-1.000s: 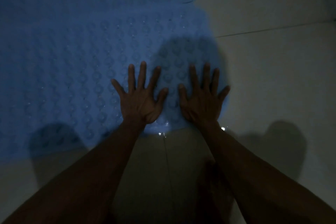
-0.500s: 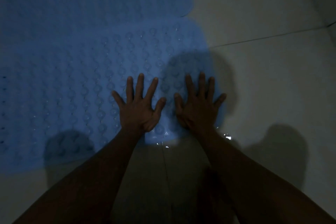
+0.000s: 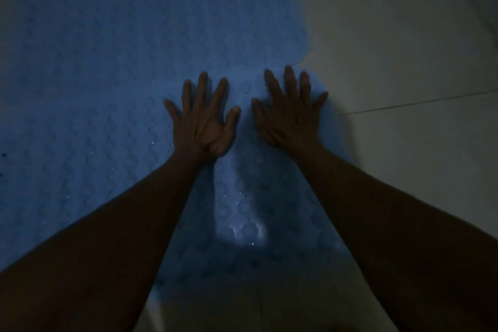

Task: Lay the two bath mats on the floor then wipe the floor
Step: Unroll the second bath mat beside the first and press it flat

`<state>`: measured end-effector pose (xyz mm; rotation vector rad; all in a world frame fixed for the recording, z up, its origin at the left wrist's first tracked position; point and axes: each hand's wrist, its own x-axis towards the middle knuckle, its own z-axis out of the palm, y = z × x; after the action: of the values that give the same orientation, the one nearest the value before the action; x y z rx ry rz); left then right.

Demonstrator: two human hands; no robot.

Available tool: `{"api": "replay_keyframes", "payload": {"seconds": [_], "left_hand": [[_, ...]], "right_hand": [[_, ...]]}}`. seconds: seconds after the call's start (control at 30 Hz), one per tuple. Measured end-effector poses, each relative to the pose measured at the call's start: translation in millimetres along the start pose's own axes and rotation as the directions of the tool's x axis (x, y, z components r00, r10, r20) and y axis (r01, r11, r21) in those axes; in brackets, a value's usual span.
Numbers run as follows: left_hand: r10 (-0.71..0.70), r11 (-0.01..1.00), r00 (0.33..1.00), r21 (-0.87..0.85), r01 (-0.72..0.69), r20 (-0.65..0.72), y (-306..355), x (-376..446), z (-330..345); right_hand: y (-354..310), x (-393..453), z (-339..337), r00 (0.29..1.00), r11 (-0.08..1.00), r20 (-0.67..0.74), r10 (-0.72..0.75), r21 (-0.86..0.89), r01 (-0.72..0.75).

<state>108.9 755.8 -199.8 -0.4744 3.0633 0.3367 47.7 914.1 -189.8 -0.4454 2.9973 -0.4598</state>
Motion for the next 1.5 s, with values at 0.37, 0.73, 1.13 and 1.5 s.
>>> {"api": "replay_keyframes", "payload": {"seconds": [0.37,0.73,1.13,1.5], "left_hand": [[-0.005,0.999,0.997,0.040,0.002,0.071,-13,36,26],[0.044,0.992,0.999,0.115,-0.047,0.024,-12,36,21],[0.008,0.987,0.994,0.157,-0.025,0.104,-9,37,15],[0.024,0.996,0.999,0.088,-0.028,0.042,-11,34,16]], "right_hand": [[4,35,36,0.997,0.997,0.045,0.057,-0.057,-0.054],[1,36,33,0.996,0.991,0.060,0.062,-0.125,-0.054],[-1,39,29,0.991,0.990,0.111,0.081,-0.124,-0.067],[-4,37,29,0.992,0.988,0.091,0.092,-0.131,-0.080]]}}
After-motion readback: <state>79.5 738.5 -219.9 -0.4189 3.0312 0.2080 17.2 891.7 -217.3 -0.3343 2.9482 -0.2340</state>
